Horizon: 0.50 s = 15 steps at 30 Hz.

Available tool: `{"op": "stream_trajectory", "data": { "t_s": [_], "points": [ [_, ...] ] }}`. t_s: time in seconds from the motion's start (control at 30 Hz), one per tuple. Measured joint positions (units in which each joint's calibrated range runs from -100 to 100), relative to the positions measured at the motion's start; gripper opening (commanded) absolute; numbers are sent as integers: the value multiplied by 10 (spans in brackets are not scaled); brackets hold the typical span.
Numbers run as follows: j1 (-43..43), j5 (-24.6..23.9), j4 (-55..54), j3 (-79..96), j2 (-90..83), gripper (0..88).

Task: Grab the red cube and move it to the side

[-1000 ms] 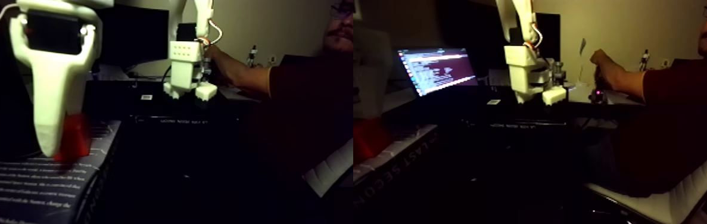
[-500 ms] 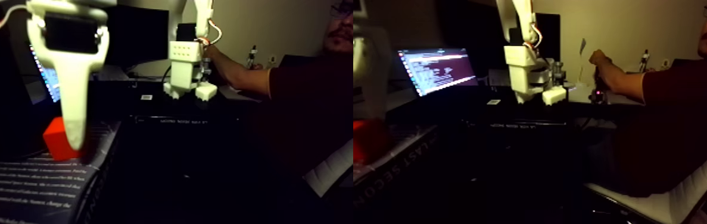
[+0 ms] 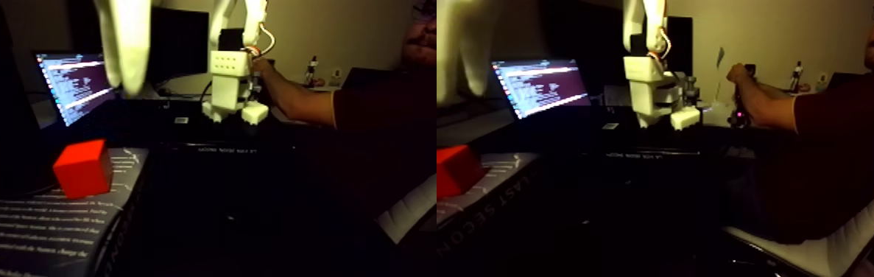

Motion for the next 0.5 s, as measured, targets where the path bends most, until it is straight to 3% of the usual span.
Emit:
{"op": "stream_trajectory", "data": {
  "t_s": [0.3,0.5],
  "points": [
    [-96,7,93,90,-147,295],
    [-212,-46,100,216,-271,292]
  ]
}}
